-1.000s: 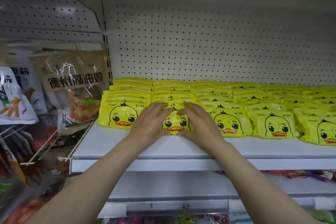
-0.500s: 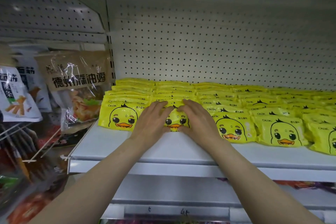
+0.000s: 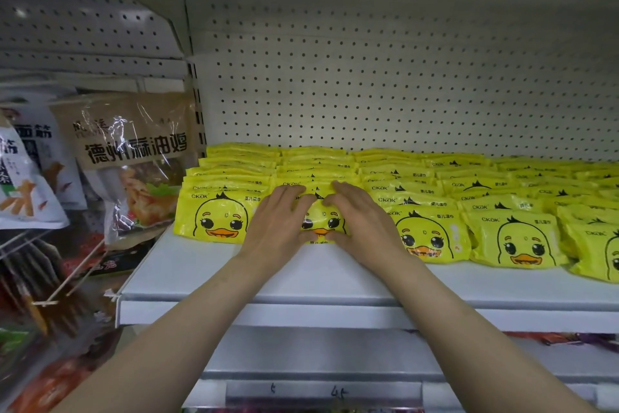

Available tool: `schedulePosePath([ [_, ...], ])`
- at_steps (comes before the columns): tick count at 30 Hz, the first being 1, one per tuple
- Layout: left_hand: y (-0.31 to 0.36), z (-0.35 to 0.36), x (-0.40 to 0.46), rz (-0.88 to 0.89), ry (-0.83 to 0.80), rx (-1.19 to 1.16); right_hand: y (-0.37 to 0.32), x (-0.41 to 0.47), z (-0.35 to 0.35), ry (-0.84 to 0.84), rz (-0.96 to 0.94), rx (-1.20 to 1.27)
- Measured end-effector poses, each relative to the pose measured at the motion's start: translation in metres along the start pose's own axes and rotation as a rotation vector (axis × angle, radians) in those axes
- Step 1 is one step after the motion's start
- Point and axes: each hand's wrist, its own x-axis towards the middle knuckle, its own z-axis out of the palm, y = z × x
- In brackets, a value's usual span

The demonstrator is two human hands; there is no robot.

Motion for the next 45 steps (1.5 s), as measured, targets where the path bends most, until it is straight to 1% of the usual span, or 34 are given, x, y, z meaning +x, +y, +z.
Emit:
schedulePosePath([
  [5,0.002,0.001,0.002,-0.015,0.001,0.008,-0.003,0.0,0.001,0.024,0.013,0.004],
  [10,0.001,0.001,-0.001,-0.021,-0.02,-0.04,-0.004,-0.001,-0.001,0.002,0.02,0.034],
  [16,-0.017,-0.017,-0.014,0.003,0.031,-0.082,-0.01,0.006,-0.01,-0.041,0.069,0.095],
  [20,-0.051,-0.038,-0.035,-0.077,0.088,-0.073,-0.035,0.02,-0.004,-0.019,0.069,0.16],
  [22,-0.069,-0.046,-0.047,-0.138,0.098,-0.053,-0.055,0.028,0.006,-0.018,0.027,0.187],
  [25,-0.089,-0.053,-0.062,-0.192,0.068,-0.033,-0.083,0.039,0.025,-0.051,-0.05,0.222],
  [27,-0.095,-0.054,-0.067,-0.183,0.037,-0.02,-0.096,0.046,0.037,-0.048,-0.097,0.205],
  [30,-0.1,-0.054,-0.068,-0.187,0.005,0.018,-0.106,0.053,0.049,-0.035,-0.106,0.144],
  [36,-0.104,-0.052,-0.065,-0.219,0.007,0.046,-0.111,0.063,0.059,-0.003,-0.108,0.04],
  [42,-0.104,-0.051,-0.062,-0.239,-0.003,0.077,-0.109,0.063,0.058,-0.005,-0.116,0.005],
  [45,-0.103,-0.054,-0.062,-0.242,-0.021,0.095,-0.105,0.06,0.05,0.009,-0.105,0.052],
])
